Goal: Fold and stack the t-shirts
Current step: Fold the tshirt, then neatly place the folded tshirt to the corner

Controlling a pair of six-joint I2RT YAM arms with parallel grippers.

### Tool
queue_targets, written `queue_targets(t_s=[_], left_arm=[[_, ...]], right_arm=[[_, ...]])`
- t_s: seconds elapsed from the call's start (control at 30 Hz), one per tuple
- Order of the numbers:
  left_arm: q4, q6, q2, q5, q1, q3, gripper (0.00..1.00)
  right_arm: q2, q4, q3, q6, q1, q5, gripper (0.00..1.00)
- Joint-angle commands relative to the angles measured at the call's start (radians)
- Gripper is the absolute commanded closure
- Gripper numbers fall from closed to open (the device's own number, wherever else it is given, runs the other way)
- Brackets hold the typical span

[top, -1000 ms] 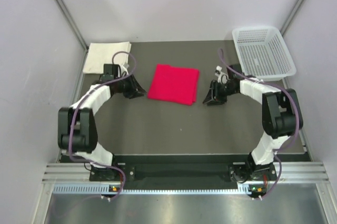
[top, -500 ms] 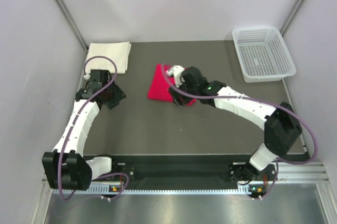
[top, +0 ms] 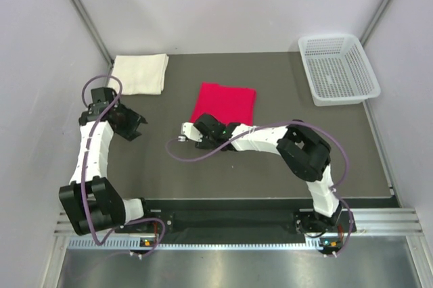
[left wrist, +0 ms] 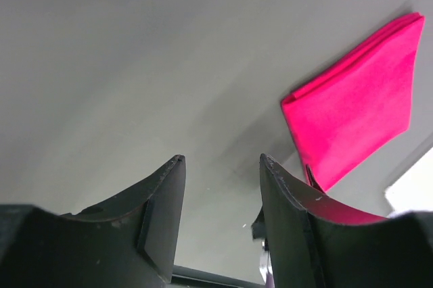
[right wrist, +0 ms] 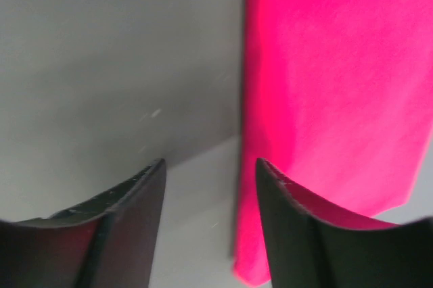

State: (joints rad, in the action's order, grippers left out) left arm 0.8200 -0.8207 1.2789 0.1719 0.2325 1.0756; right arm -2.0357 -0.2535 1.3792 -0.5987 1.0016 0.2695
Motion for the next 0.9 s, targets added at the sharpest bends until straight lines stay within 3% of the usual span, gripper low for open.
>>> queue_targets(t_s=[0.0, 0.23, 0.4, 0.87], left_arm=[[-0.015, -0.023, -0.029, 0.070, 0.057, -0.049, 0.47], [-0.030, -0.001, 0.008, 0.147, 0.137, -0.086, 0.48], [-0.033, 0.008, 0.037, 0.199, 0.162, -0.080, 0.46], [-0.071, 0.052, 0.059, 0.284, 0.194, -0.063, 0.39]], right_arm=[[-0.050, 0.091, 0.118, -0.116, 0.006, 0.079, 0.49], [-0.130, 0.076, 0.196, -0.138, -0.014, 0.045, 0.55], [-0.184, 0.053, 0.253, -0.135, -0.037, 0.031, 0.66], [-0.239, 0.020, 0.305, -0.076, -0.050, -0.026, 0.76]])
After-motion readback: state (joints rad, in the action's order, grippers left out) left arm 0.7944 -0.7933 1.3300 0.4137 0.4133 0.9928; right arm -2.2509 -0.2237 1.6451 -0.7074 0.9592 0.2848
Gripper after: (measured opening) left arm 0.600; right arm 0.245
